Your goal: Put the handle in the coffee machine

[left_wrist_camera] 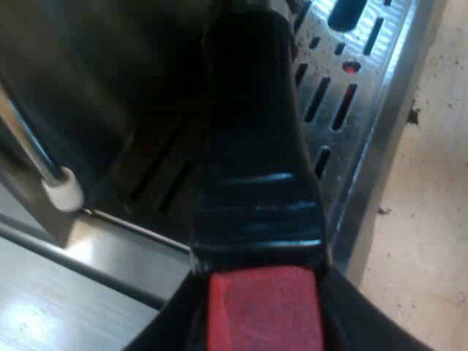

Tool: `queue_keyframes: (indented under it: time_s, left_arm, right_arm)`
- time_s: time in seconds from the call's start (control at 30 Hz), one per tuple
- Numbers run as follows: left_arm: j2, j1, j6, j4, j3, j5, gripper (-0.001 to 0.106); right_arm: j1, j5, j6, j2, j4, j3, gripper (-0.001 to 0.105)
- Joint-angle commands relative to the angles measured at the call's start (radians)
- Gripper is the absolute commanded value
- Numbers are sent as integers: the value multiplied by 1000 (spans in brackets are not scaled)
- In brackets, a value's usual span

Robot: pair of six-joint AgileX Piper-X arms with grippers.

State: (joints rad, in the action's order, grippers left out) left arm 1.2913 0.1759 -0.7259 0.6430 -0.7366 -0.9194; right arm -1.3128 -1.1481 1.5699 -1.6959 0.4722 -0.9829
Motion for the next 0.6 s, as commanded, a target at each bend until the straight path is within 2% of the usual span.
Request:
queue_keyframes:
  time_s: [0.03,0.6]
  left_arm:
    - [-9,-3,-17,-18,-24,-67,0]
    - [-9,-3,-17,-15,-36,-68,0]
  right_arm:
    - [7,3,6,0,11,-3,63]
    - [7,3,6,0,11,-3,63]
